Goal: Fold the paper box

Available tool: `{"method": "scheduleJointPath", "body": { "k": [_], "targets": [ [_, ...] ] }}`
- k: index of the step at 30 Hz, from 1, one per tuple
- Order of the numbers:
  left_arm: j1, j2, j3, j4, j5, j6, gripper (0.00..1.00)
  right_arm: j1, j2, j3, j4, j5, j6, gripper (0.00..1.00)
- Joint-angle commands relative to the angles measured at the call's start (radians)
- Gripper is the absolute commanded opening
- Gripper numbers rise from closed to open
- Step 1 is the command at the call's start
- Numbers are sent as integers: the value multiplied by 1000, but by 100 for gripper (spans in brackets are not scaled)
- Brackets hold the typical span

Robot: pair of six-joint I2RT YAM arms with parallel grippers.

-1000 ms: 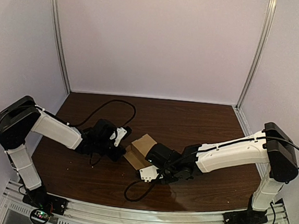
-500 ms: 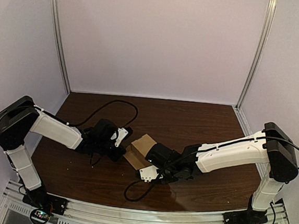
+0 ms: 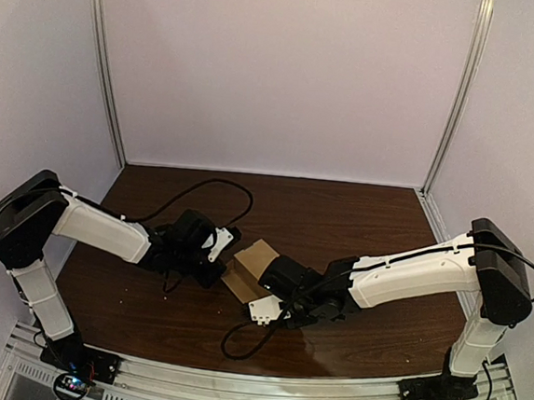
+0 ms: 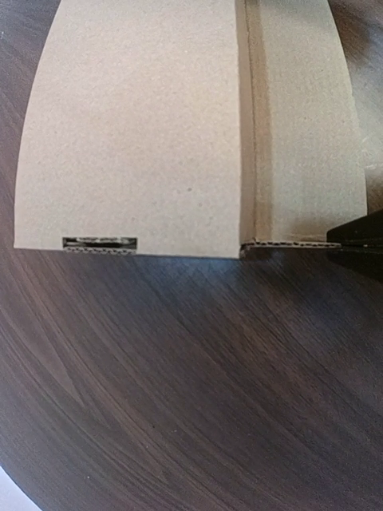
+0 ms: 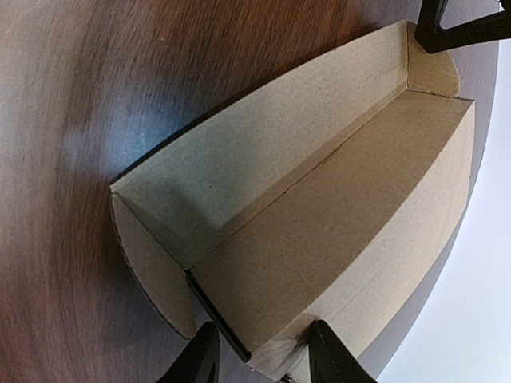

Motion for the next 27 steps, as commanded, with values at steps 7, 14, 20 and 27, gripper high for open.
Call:
{"method": "scheduleJointPath", "body": {
  "k": [7,14,20,27],
  "targets": [
    [-14,13,90,-41,-22,6,0,18,137,-88,-205,-258,-3,38],
    [-14,31,128,-93,-6,-8,0,18,136,-89,-206,-261,-7,39],
    [-15,36,131,-101,2,-13,0,19,141,-85,-218,-272,-19,41],
    [-15,33,130,-108,3,-9,0,12,142,-81,-261,-280,-57,45]
  ]
}}
